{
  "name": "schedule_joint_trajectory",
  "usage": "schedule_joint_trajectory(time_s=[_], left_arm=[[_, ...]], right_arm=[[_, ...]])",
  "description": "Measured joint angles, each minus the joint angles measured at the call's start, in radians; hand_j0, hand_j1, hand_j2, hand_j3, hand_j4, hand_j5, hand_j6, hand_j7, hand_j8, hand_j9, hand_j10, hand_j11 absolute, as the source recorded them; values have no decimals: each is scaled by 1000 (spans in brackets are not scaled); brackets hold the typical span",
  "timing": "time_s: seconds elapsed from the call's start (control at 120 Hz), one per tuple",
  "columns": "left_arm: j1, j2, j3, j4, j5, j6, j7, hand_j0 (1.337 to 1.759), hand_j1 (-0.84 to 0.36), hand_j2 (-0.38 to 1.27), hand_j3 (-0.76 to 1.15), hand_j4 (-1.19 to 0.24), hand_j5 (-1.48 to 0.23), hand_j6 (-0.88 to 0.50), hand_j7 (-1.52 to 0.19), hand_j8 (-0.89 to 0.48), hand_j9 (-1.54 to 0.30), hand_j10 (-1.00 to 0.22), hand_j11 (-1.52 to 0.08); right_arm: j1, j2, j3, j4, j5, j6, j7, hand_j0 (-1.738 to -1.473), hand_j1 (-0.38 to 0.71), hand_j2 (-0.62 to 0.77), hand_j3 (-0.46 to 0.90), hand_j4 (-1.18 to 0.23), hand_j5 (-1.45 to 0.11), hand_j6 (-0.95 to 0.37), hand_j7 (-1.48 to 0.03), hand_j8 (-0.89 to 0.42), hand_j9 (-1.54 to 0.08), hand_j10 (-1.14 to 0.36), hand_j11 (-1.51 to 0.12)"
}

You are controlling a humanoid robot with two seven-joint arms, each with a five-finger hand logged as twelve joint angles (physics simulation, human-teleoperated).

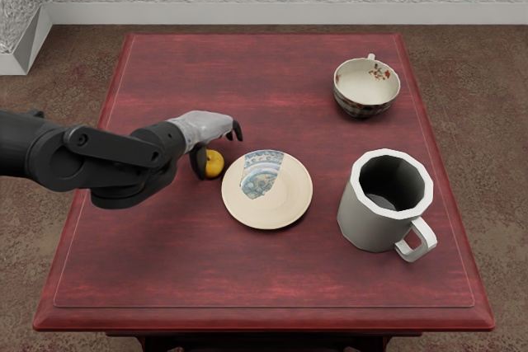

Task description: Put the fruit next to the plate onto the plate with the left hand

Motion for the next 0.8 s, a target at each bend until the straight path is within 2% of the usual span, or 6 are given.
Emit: schedule_joint_trajectory(time_s=[0.8], left_arm=[[35, -7, 14, 1, 3, 28, -12, 1658, -106, 77, 0, -380, -494, -380, -494, -380, -494, -380, -494]], right_arm=[[0, 0, 0, 0, 0, 0, 0, -1658, -320, -5, 0, -24, -31, -24, -31, -24, -31, -24, -31]])
